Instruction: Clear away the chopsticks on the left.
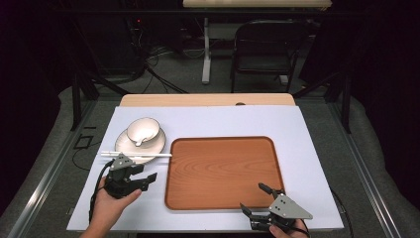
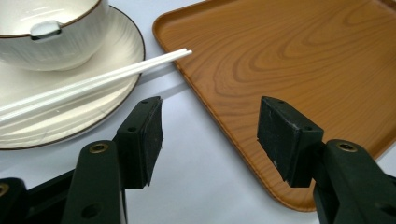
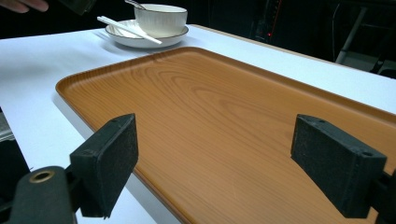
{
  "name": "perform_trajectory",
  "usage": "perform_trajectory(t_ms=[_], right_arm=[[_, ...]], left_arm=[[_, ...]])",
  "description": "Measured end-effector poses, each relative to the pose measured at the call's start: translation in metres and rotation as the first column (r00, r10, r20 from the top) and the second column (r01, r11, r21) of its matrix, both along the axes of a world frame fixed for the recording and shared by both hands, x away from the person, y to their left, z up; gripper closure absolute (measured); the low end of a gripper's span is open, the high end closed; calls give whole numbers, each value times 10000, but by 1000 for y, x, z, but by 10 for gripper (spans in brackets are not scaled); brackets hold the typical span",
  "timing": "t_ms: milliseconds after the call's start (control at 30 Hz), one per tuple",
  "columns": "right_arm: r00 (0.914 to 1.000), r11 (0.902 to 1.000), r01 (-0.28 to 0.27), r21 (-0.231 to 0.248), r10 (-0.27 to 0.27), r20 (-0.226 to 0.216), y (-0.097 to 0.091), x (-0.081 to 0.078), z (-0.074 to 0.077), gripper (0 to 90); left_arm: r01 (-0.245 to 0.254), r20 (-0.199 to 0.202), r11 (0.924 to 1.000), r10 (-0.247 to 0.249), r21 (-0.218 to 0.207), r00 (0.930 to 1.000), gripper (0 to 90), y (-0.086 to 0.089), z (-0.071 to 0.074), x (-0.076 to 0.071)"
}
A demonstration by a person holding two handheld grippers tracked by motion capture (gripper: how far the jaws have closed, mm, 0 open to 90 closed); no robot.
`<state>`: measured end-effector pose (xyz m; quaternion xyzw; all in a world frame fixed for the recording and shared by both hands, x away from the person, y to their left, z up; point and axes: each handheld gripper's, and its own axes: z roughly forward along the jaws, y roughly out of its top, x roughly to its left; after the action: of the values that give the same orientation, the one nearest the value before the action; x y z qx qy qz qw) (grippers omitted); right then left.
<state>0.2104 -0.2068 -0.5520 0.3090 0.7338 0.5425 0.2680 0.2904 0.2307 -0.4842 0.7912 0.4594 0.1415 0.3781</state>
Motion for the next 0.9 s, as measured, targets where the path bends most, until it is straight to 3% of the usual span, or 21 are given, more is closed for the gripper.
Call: perform_trajectory(t_ms=[133,167,200,567,633,700,733,800,900], right_arm=[[10000,10000,50,-12,-50,-20,0,0,1,142],[10000,10000,55,-8,-55,-1,0,0,1,142],[10000,10000,82,43,-82,-8,1,0,2,142],[9994,9994,335,-7,-335,82,-2,2,3,142],[9994,9994,348,-32,-348,83,-2,1,2,142],[9993,9994,349,-53,-348,94,-2,1,3,142],[9993,9994,349,-53,-348,94,-2,1,3,142],[9994,9995,324,-38,-323,99,-2,-1,3,142],[9993,9994,351,7,-351,91,-4,-3,3,142]], left_arm=[[-355,-224,9993,352,-153,9991,422,4,3,5],[-440,-354,9977,422,-507,9985,448,7,4,9],[-492,-471,9970,464,-605,9978,465,10,5,11],[-1067,-813,9940,1045,-231,9912,488,26,14,31],[-1234,-941,9922,1210,-201,9882,488,29,14,35],[-1625,-1318,9865,1585,-199,9785,491,36,13,41],[-1625,-1318,9865,1585,-199,9785,503,36,13,41],[-1990,-1428,9798,1946,-170,9704,506,41,13,44],[-2201,-1530,9755,2168,-49,9642,525,47,13,49]])
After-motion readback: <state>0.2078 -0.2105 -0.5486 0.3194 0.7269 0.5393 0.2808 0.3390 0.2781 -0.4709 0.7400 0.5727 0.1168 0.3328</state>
